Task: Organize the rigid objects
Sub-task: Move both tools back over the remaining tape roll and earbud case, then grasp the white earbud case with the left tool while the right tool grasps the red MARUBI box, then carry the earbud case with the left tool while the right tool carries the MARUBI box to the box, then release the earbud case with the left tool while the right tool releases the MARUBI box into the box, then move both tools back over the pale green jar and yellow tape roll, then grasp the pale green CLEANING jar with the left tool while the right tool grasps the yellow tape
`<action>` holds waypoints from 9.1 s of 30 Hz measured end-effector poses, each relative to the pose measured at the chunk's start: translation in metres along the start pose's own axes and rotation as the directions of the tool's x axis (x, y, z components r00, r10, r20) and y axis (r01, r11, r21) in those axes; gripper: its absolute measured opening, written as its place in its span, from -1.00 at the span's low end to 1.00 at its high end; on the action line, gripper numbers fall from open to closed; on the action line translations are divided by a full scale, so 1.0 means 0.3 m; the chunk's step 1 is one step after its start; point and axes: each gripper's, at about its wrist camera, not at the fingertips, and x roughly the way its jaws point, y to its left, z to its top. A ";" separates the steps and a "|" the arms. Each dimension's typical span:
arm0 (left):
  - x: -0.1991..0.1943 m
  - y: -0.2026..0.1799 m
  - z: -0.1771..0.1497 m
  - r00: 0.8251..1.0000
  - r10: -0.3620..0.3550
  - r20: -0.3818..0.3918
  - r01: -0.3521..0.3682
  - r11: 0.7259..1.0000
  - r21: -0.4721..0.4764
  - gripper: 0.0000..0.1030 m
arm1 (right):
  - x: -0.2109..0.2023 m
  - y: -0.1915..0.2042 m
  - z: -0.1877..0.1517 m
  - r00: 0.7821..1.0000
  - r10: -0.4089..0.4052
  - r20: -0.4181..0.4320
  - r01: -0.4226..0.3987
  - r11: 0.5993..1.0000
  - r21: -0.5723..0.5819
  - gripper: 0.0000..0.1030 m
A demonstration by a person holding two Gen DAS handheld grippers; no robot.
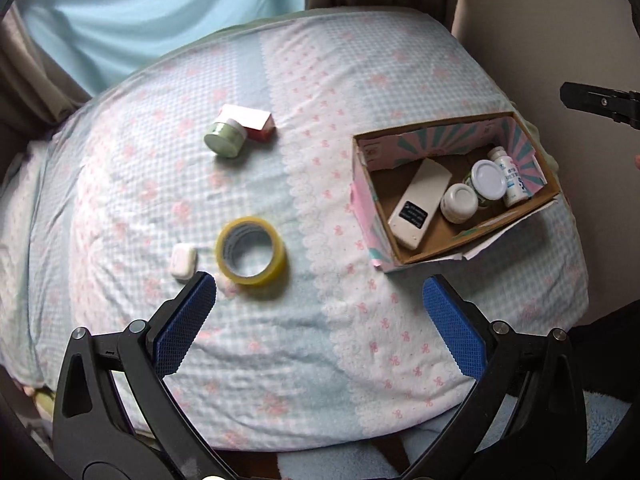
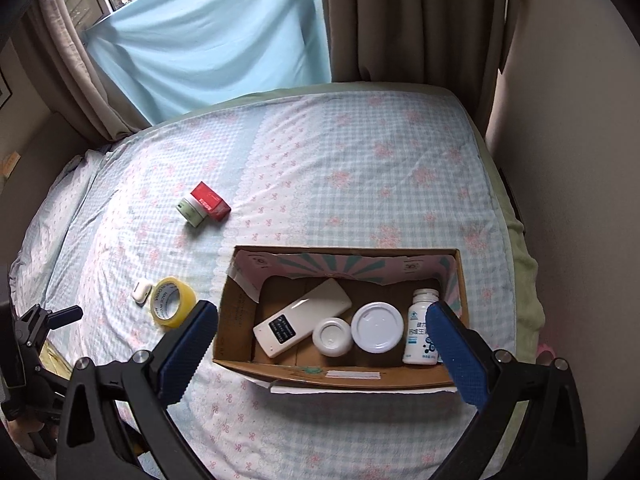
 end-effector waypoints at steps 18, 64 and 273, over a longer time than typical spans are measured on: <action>0.057 0.603 -0.082 0.999 0.019 -0.042 -0.028 0.972 -0.234 0.99 | 0.186 0.571 0.266 0.997 0.055 -0.052 -0.066 0.969 -0.239 1.00; 0.914 0.701 -0.061 0.956 -0.041 -0.290 -0.031 0.971 -0.239 0.34 | 1.529 0.831 0.502 0.792 -0.276 -0.544 -0.293 0.610 -0.736 0.30; 1.224 0.552 0.695 0.888 -0.201 -0.413 0.271 0.955 0.119 0.88 | 1.099 0.910 -0.207 0.913 -0.101 -0.396 0.213 0.944 0.251 1.00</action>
